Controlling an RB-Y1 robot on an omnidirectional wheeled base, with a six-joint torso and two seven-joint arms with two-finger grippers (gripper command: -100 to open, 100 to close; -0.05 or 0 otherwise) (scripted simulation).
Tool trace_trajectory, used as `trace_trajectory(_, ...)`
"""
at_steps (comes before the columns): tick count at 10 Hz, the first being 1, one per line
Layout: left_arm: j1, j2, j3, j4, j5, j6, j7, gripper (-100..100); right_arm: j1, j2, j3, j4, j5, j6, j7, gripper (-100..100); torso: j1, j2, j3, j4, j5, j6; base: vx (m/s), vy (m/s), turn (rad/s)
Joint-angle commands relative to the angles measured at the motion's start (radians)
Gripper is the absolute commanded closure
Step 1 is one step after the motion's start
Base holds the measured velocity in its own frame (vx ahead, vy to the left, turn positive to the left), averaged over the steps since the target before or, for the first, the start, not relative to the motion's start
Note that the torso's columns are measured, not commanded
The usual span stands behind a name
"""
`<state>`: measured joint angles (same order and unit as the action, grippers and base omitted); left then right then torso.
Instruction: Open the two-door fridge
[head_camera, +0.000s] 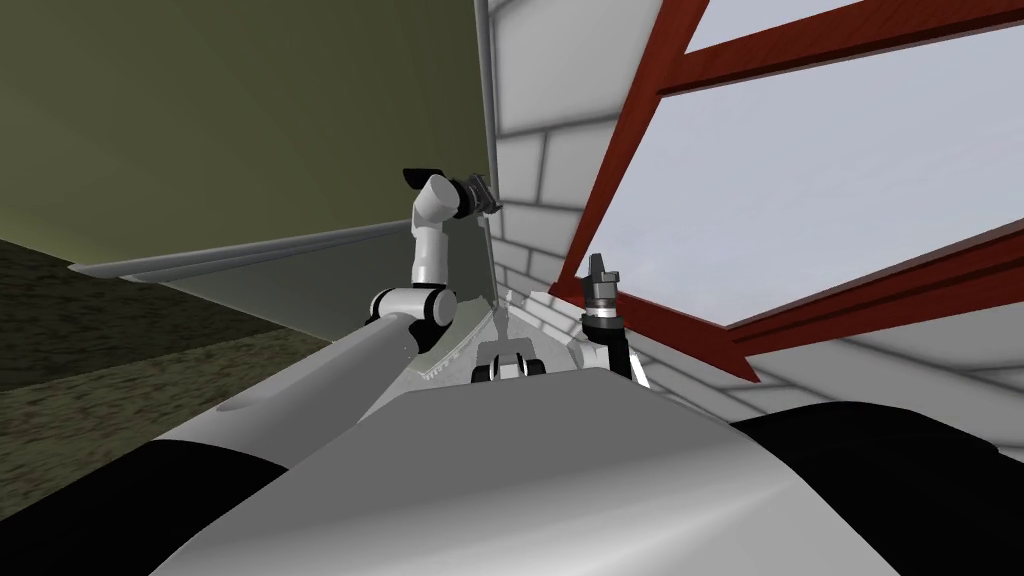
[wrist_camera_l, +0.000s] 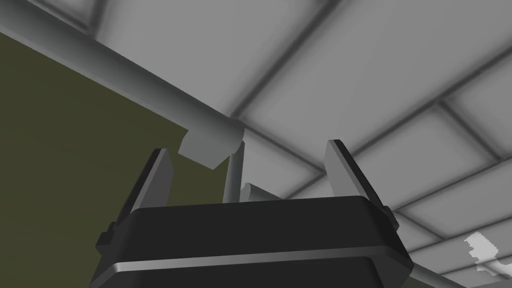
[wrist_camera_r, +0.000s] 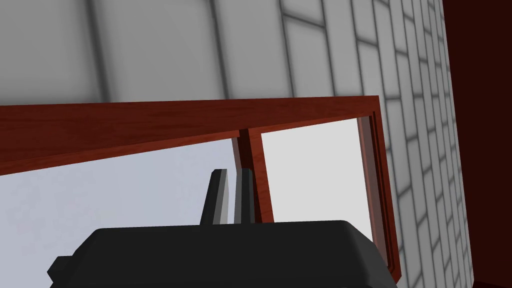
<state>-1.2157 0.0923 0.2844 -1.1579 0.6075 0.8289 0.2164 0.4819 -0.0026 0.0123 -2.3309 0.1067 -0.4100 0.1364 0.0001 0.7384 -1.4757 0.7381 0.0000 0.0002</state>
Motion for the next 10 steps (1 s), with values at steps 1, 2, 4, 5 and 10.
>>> trace_trajectory(1, 0.001, 0.043, 0.006, -0.004, -0.007, 0.007, 0.013, -100, 0.000, 0.000, 0.000, 0.000, 0.000, 0.000, 0.000, 0, 0.000, 0.001, 0.001, 0.000, 0.000, 0.000, 0.050, -0.009, 0.018)
trace_trajectory(2, -0.003, 0.066, 0.014, 0.001, -0.011, 0.012, 0.023, -100, 0.000, 0.000, 0.000, 0.000, 0.000, 0.000, 0.000, 0, 0.000, 0.001, 0.001, 0.000, 0.000, 0.000, 0.086, -0.026, 0.054)
trace_trajectory(4, -0.012, 0.060, 0.033, 0.012, -0.019, 0.023, 0.047, -100, 0.000, 0.000, 0.000, 0.000, 0.000, 0.000, 0.000, 0, -0.002, -0.004, -0.003, -0.001, -0.001, 0.000, 0.150, -0.055, 0.082)
trace_trajectory(5, -0.016, 0.044, 0.042, 0.017, -0.022, 0.029, 0.059, -100, 0.000, 0.000, 0.000, 0.000, 0.000, 0.000, 0.000, 0, -0.002, -0.004, -0.003, -0.002, -0.001, 0.000, 0.145, -0.069, 0.068)
trace_trajectory(10, -0.041, 0.001, 0.091, 0.042, -0.041, 0.061, 0.120, -100, 0.000, 0.000, 0.000, 0.000, 0.000, 0.000, 0.000, 0, 0.000, -0.002, -0.002, -0.001, 0.000, 0.000, 0.195, -0.078, 0.080)
